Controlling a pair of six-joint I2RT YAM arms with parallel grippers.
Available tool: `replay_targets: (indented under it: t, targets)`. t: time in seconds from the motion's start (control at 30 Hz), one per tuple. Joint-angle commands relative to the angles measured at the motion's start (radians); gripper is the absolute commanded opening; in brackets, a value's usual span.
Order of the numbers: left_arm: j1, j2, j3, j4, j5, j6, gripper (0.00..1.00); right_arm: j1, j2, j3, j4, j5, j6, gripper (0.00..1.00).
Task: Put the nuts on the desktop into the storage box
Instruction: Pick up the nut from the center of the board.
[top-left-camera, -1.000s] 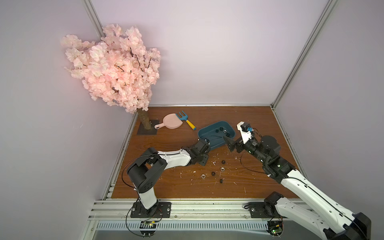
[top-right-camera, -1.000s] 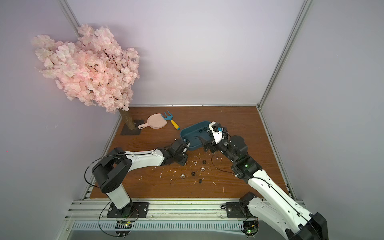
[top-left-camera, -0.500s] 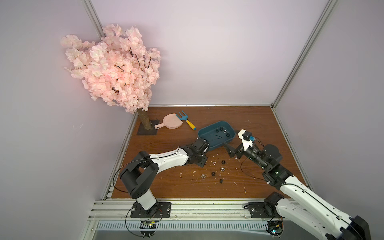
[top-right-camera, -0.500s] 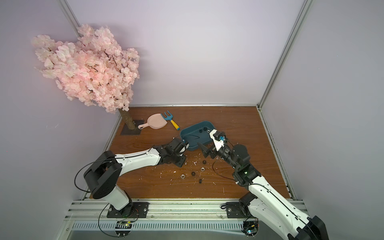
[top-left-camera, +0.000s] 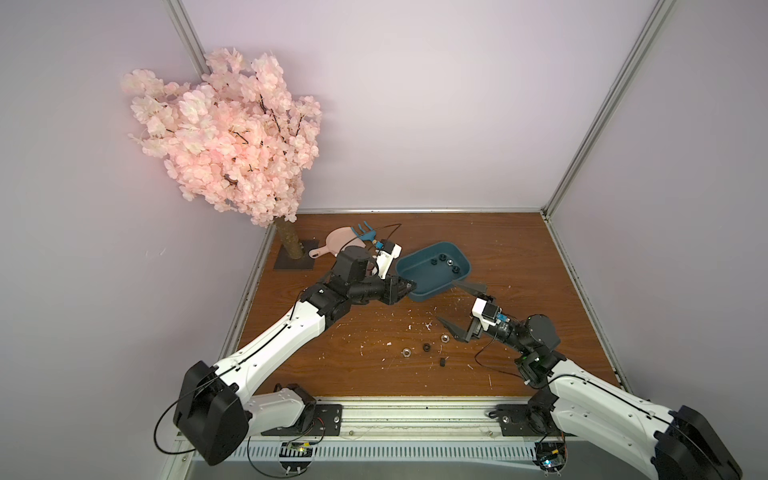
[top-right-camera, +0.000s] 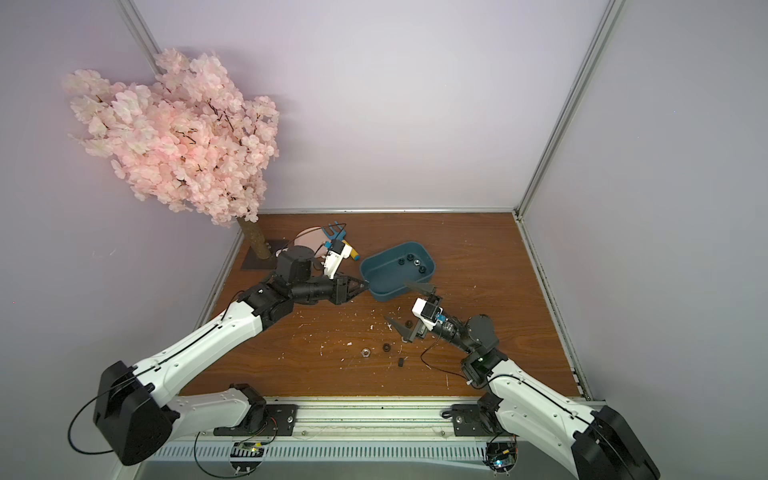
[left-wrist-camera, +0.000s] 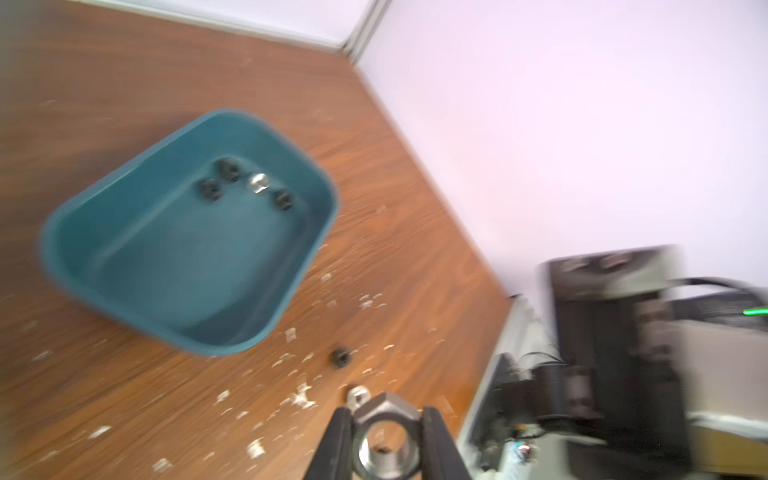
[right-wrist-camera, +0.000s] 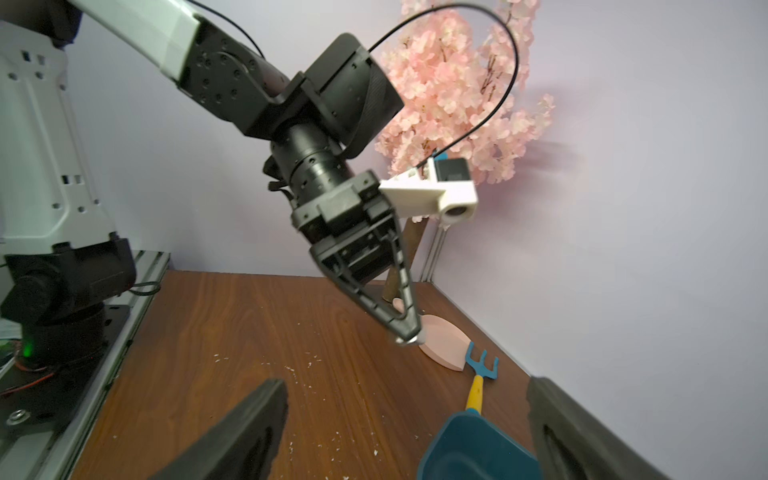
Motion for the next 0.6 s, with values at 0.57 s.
replay_targets:
  t: [0.57]
  targets:
    - [0.023, 0.037, -0.160, 0.727, 0.395, -0.486, 0.19, 0.066, 0.267, 0.122, 0.389, 0.159, 0.118, 0.66]
